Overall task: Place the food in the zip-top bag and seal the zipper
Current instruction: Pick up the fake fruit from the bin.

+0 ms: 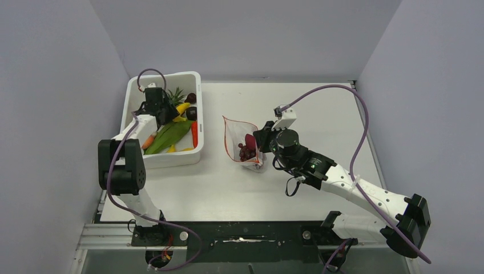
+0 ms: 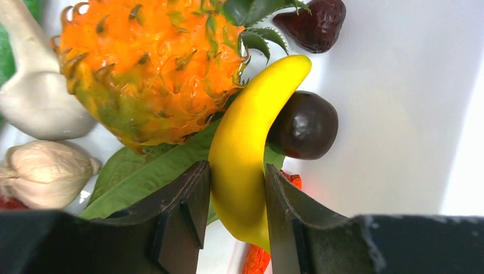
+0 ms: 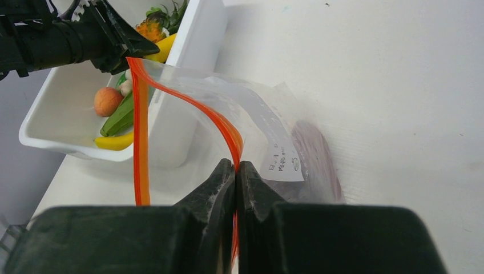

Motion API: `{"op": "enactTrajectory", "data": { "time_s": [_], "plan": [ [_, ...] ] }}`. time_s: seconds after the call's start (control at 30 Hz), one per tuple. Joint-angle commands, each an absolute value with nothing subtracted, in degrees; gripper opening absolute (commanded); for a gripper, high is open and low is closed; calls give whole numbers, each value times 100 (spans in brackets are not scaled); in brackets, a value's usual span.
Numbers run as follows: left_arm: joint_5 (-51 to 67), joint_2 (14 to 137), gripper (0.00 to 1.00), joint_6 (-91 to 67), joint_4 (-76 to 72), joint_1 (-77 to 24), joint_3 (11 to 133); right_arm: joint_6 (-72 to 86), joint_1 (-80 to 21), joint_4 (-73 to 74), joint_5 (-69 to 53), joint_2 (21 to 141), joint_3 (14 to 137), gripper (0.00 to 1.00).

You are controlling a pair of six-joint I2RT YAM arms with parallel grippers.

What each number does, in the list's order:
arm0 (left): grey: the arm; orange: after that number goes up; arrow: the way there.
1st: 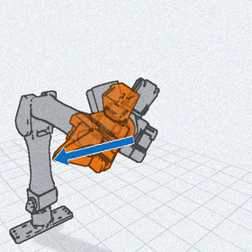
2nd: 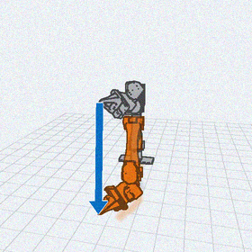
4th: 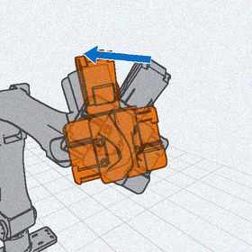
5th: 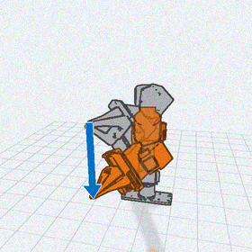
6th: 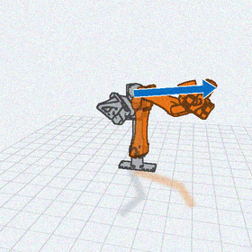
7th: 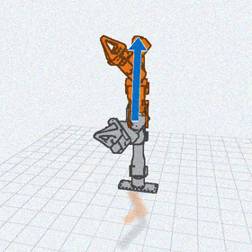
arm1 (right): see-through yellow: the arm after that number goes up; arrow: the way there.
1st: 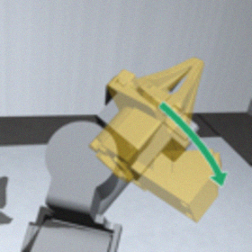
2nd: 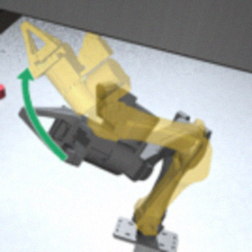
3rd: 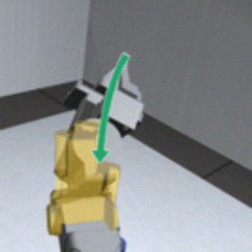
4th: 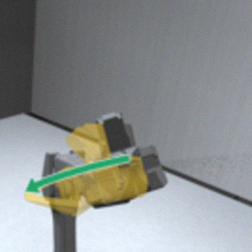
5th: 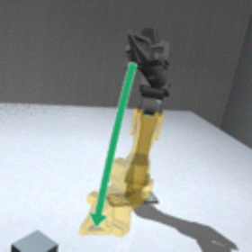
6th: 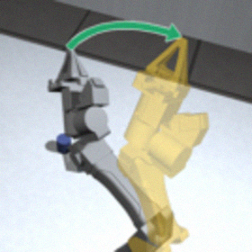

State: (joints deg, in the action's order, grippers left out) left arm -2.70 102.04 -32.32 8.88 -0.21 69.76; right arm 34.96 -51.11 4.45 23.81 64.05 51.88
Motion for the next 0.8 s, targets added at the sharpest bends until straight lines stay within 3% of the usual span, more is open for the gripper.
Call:
{"op": "enactTrajectory", "data": {
  "time_s": [0.0, 0.43, 0.77],
  "plan": [
    [-681, 9716, 11, -2943, 1044, -29, 7277, 3507, -5166, 141, 2373, 6189, 5396, 0],
    [-491, 9097, 11, -2813, 1454, -44, 6601, 3516, -5185, 116, 2330, 6121, 5276, 0],
    [184, 9935, 19, -2619, 1906, -22, 6744, 3487, -5190, 82, 2320, 6003, 5211, 0]
  ]
}}
